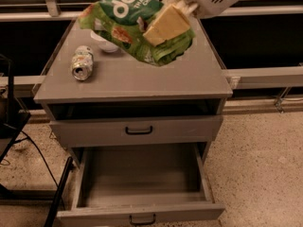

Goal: Place green rice chip bag into middle drawer

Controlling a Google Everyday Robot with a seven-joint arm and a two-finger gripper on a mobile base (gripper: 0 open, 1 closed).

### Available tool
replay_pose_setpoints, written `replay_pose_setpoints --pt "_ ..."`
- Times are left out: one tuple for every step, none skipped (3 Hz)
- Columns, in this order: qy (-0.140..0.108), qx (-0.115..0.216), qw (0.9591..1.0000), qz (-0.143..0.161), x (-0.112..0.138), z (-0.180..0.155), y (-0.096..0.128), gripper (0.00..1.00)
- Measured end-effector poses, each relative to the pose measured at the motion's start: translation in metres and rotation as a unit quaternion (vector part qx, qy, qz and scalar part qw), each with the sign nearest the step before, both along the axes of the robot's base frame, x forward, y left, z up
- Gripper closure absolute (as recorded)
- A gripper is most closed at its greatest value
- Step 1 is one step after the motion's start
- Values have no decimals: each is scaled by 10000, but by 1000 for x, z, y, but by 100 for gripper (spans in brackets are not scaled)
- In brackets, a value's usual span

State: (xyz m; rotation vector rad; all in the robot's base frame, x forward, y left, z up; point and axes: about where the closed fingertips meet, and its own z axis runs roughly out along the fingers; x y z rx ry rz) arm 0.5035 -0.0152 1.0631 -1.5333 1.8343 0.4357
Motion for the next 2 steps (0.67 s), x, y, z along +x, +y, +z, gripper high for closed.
replay_pose_setpoints --pt "471 -42 9989 18 -39 -21 -23 100" --pt "482 -34 9988 54 -41 -24 -22 100"
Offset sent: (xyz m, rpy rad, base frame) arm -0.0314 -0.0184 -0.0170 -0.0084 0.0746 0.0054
